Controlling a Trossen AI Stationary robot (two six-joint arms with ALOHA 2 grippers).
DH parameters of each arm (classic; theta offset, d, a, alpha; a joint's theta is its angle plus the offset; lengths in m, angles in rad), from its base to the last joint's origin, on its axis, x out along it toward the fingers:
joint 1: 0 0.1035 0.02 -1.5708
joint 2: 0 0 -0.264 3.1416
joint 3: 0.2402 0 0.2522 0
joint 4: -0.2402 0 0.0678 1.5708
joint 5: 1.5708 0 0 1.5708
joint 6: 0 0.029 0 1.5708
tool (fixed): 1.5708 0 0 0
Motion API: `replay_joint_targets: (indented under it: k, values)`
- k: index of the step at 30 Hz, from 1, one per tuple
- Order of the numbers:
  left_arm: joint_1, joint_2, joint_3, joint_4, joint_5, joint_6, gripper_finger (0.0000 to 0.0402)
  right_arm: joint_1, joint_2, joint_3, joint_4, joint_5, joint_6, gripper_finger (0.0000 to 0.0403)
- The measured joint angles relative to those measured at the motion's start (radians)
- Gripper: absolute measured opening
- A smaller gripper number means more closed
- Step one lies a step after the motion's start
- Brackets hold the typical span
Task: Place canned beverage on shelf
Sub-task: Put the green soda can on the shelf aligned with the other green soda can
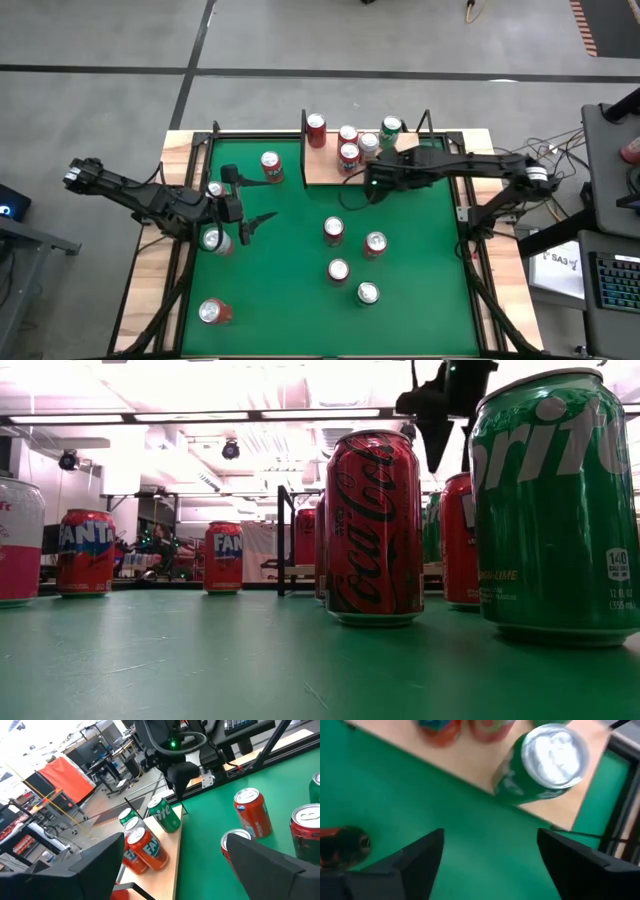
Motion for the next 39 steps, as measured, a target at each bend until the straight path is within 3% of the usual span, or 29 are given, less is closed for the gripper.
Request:
replay_joint_targets:
  k: [3, 9, 10, 32, 39]
  values:
    - [0.0, 0.001, 0.0, 0.0, -0.002, 0.0, 0.0333, 0.0, 0.023, 0.002, 0.004, -0.004, -0.032, 0.0226]
    - [0.0, 0.006, 0.0, -0.001, -0.002, 0.001, 0.0333, -0.02, 0.033, 0.002, 0.006, 0.02, -0.103, 0.004]
    - [0.0, 0.006, 0.0, -0.001, -0.002, 0.001, 0.0333, -0.025, 0.033, 0.002, 0.006, 0.029, -0.12, 0.0025]
    - [0.0, 0.006, 0.0, -0.028, -0.003, 0.004, 0.0333, -0.147, 0.032, -0.058, 0.006, 0.045, -0.229, 0.0009]
    - [0.0, 0.006, 0.0, -0.028, -0.003, 0.004, 0.0333, -0.146, 0.03, -0.072, -0.024, 0.138, -0.228, 0.0009]
